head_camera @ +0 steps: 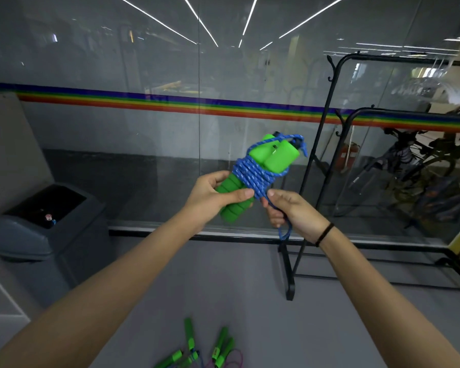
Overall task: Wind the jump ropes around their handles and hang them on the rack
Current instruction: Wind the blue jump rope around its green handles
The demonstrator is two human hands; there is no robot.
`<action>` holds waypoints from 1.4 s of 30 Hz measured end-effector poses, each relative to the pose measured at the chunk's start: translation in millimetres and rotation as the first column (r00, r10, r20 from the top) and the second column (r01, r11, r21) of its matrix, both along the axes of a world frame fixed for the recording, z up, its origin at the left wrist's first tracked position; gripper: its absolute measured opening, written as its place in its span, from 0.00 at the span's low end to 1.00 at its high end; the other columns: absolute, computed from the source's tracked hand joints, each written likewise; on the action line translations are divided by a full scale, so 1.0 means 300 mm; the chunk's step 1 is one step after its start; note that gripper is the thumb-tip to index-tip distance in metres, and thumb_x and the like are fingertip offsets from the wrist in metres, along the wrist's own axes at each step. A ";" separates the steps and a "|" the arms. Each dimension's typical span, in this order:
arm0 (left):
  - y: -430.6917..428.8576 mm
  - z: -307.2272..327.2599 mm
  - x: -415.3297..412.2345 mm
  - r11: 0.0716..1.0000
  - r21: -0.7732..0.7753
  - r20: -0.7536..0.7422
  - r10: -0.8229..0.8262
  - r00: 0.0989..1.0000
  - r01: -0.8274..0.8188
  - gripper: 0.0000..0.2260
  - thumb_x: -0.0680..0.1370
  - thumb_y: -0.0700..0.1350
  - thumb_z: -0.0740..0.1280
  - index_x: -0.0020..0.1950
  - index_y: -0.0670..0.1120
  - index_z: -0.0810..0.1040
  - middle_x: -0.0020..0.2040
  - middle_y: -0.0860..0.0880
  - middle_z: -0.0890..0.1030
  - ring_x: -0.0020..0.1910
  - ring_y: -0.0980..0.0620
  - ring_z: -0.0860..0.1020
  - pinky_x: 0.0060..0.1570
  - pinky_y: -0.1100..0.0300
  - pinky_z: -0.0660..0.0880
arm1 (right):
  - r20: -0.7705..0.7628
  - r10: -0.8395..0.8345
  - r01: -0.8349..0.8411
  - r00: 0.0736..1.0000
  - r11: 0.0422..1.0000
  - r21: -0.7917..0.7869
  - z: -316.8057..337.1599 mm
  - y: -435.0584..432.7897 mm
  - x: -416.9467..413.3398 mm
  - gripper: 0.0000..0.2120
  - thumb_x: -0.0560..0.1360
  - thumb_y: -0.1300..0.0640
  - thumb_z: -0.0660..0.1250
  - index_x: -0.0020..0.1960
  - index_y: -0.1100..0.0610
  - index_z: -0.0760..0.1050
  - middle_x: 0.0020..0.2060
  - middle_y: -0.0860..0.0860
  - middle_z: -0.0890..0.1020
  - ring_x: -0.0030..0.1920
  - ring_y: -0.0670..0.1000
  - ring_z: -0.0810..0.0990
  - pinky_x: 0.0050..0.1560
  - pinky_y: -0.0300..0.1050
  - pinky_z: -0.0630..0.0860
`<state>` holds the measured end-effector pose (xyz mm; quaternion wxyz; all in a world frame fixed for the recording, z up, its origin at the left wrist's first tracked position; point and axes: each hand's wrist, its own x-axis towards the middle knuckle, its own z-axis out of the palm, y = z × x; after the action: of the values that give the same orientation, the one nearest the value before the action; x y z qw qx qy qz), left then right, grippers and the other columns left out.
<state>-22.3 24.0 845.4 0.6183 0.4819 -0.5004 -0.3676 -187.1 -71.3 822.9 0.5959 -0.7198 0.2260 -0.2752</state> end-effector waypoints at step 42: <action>0.033 -0.045 -0.074 0.900 0.331 -0.338 -0.168 0.926 0.284 0.09 0.78 0.50 0.62 0.56 0.50 0.71 0.51 0.43 0.80 0.45 0.43 0.80 0.46 0.51 0.75 | -0.003 -0.436 0.241 0.900 0.504 -0.829 0.175 0.077 -0.054 0.03 0.71 0.54 0.70 0.43 0.53 0.80 0.33 0.48 0.80 0.32 0.43 0.74 0.35 0.32 0.68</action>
<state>-44.4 33.8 831.9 0.5362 0.4670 -0.3741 -0.5953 -203.5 -48.2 875.5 0.1055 -0.8770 0.2734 -0.3809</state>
